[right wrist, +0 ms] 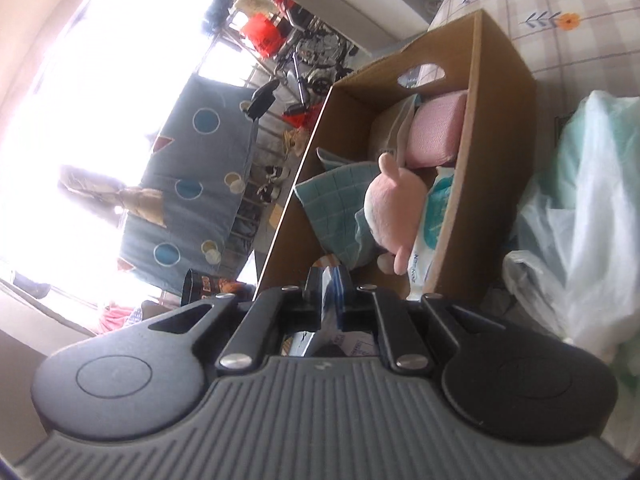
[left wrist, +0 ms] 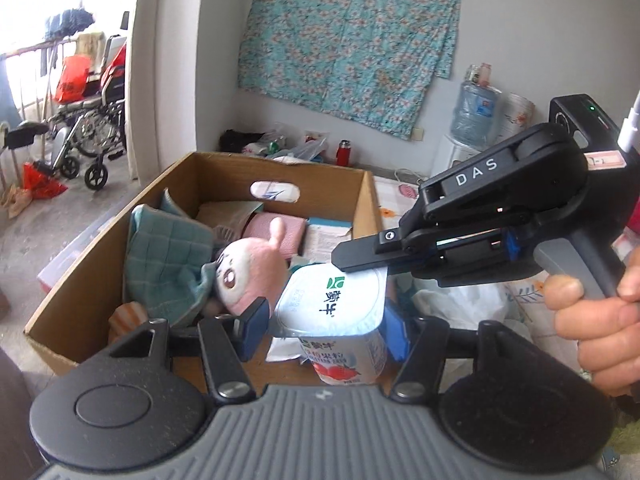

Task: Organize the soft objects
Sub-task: 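Lower the yogurt cup into the box and open the right tool, then withdraw the right tool and reach it to the green-and-white floral cloth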

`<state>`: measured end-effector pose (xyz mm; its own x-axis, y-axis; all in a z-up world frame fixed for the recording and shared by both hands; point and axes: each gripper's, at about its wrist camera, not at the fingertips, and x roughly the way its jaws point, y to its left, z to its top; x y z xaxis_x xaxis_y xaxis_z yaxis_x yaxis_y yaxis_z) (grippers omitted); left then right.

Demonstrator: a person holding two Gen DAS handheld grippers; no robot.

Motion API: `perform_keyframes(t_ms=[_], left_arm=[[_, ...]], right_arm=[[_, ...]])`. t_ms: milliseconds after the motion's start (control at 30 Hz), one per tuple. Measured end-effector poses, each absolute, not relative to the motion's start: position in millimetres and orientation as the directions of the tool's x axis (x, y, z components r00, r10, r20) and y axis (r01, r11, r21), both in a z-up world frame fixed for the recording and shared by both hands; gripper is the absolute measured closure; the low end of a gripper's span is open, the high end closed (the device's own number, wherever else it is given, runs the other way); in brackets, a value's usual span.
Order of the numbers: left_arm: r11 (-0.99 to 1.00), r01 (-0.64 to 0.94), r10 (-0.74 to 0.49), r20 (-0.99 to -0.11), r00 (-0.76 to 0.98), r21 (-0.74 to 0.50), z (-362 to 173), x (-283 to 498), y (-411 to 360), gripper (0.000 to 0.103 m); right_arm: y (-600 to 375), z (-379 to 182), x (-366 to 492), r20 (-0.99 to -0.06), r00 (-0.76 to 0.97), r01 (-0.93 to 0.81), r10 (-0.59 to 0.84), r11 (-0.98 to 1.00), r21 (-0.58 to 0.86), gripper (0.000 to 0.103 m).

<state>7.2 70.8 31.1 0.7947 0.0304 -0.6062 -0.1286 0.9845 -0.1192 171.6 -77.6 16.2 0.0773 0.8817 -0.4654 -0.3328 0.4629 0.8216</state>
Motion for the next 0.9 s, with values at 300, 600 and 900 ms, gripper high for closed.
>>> perform_keyframes(t_ms=[300,600,900], left_arm=[[0.971,-0.131,-0.048,-0.702,0.711,-0.199,-3.5,5.3,105.8,0.043],[0.978,-0.044,-0.122,-0.727,0.676,-0.204,-11.8,5.2,98.2,0.041],[0.969,-0.106,-0.089,-0.72,0.688,-0.221,-7.0,3.5,112.3,0.041]], right_arm=[[-12.2,4.9,164.7,-0.633,-0.027,-0.425,0.774,0.564,0.708,0.096],[-7.4,1.9,166.4,-0.766,0.01,-0.54,0.643,0.648,0.537,0.083],[-23.2,15.3,166.1,-0.733,0.067,-0.541,0.677,0.642,0.544,0.078]])
